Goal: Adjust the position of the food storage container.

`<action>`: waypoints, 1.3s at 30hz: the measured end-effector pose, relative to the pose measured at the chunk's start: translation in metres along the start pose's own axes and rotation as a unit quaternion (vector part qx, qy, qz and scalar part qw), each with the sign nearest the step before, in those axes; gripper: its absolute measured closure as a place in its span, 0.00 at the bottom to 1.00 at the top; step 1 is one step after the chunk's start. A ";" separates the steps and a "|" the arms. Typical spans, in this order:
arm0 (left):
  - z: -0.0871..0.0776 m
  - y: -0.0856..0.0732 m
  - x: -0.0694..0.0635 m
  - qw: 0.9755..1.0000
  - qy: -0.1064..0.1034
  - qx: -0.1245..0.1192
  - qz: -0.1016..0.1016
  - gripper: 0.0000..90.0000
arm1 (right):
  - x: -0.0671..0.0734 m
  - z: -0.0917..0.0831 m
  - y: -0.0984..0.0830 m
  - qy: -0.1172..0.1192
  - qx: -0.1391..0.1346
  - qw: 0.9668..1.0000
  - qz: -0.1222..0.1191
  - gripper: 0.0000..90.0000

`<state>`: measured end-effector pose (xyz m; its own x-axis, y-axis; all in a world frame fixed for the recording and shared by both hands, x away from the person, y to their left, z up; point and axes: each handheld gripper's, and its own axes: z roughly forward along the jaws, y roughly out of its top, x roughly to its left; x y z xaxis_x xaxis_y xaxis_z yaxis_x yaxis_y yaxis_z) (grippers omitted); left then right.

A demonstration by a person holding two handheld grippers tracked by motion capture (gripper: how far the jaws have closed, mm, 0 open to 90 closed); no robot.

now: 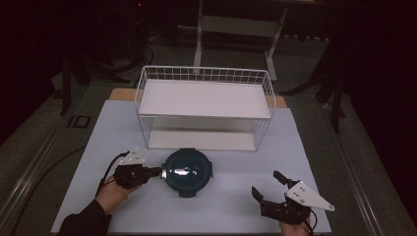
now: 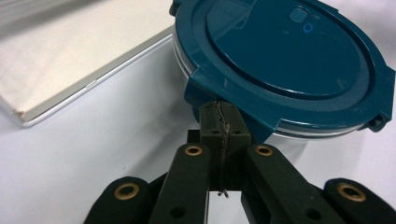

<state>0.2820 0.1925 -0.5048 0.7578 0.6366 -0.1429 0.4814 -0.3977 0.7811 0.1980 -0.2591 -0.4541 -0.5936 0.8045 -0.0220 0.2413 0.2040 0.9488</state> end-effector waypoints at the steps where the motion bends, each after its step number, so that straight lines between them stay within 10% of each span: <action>1: 0.000 0.000 0.000 1.000 0.000 0.000 0.000 1.00 | 0.000 0.000 0.000 0.001 0.000 1.000 0.000 0.14; 39: 0.052 0.034 -0.031 0.999 -0.046 0.000 0.021 1.00 | 0.009 0.000 0.003 -0.015 -0.030 0.999 -0.014 0.11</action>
<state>0.2977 0.1250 -0.5059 0.8146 0.5560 -0.1652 0.4483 -0.4227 0.7876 0.1936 -0.2511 -0.4520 -0.5767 0.8149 -0.0579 0.1773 0.1941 0.9648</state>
